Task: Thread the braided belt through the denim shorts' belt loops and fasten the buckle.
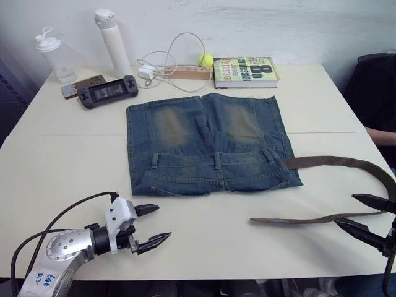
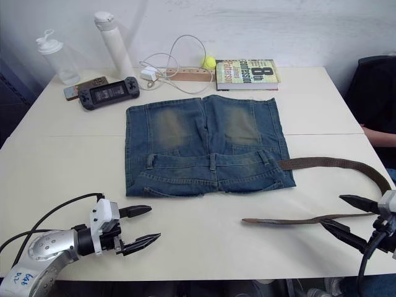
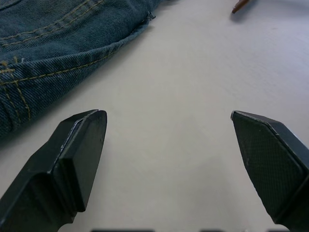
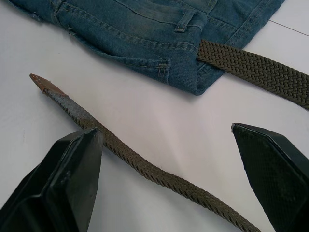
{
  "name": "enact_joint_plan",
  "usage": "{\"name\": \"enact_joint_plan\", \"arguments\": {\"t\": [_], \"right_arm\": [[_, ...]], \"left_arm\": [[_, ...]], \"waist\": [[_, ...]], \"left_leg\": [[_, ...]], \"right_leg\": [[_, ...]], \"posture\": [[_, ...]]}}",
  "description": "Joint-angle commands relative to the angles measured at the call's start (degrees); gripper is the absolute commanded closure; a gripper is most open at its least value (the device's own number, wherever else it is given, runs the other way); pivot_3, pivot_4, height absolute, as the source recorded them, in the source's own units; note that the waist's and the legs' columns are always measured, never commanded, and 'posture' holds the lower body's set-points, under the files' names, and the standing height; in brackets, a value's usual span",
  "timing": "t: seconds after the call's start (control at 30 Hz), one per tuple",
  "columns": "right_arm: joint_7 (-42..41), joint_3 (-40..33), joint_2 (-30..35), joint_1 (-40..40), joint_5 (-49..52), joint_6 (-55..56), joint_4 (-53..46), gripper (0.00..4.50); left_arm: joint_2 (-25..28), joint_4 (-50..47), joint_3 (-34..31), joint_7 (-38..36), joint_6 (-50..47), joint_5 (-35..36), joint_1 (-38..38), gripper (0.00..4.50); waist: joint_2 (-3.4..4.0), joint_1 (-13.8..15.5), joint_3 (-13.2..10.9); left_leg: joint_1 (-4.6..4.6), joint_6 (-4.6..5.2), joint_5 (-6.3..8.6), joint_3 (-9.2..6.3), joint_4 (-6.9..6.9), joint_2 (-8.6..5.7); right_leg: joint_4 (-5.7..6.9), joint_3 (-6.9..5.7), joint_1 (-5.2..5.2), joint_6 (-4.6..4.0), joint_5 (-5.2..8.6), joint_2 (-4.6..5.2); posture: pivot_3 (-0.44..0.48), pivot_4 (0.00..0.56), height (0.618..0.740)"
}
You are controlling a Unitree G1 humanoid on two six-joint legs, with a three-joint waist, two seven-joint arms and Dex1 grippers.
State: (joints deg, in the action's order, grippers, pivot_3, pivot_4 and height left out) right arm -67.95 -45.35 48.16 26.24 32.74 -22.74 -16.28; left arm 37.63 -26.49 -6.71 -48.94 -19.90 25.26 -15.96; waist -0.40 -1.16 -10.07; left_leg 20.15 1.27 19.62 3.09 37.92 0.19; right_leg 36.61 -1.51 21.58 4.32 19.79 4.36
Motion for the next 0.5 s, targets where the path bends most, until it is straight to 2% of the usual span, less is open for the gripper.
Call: {"name": "enact_joint_plan", "arguments": {"t": [0.03,0.4,0.5], "right_arm": [[0.66,-0.26,0.32,-0.09,1.3,-0.73,-2.59,0.0],[3.11,2.12,-0.47,-1.61,3.34,-3.31,-3.89,0.0],[4.93,1.03,0.79,-3.03,8.35,-9.6,-5.11,0.0]], "left_arm": [[1.01,-2.19,-0.76,-1.43,-2.23,3.31,-0.68,0.01],[1.36,-4.74,-3.9,-2.7,-4.58,8.81,-2.84,0.01],[2.65,-3.92,-4.55,-5.23,-4.54,10.44,-1.46,0.01]], "waist": [[0.0,0.0,0.0],[0.04,-0.21,0.02],[0.04,-0.2,0.02]], "left_leg": [[0.0,0.0,0.0,0.0,0.0,0.0],[0.04,0.0,0.0,-0.09,0.0,0.01],[0.05,0.01,0.0,-0.1,0.0,0.0]], "right_leg": [[0.0,0.0,0.0,0.0,0.0,0.0],[-0.04,-0.08,0.0,-0.01,0.0,0.02],[-0.06,-0.09,0.0,-0.01,0.0,0.02]], "posture": [[0.0,0.15,0.735],[0.0,0.15,0.735],[0.0,0.15,0.735]]}}
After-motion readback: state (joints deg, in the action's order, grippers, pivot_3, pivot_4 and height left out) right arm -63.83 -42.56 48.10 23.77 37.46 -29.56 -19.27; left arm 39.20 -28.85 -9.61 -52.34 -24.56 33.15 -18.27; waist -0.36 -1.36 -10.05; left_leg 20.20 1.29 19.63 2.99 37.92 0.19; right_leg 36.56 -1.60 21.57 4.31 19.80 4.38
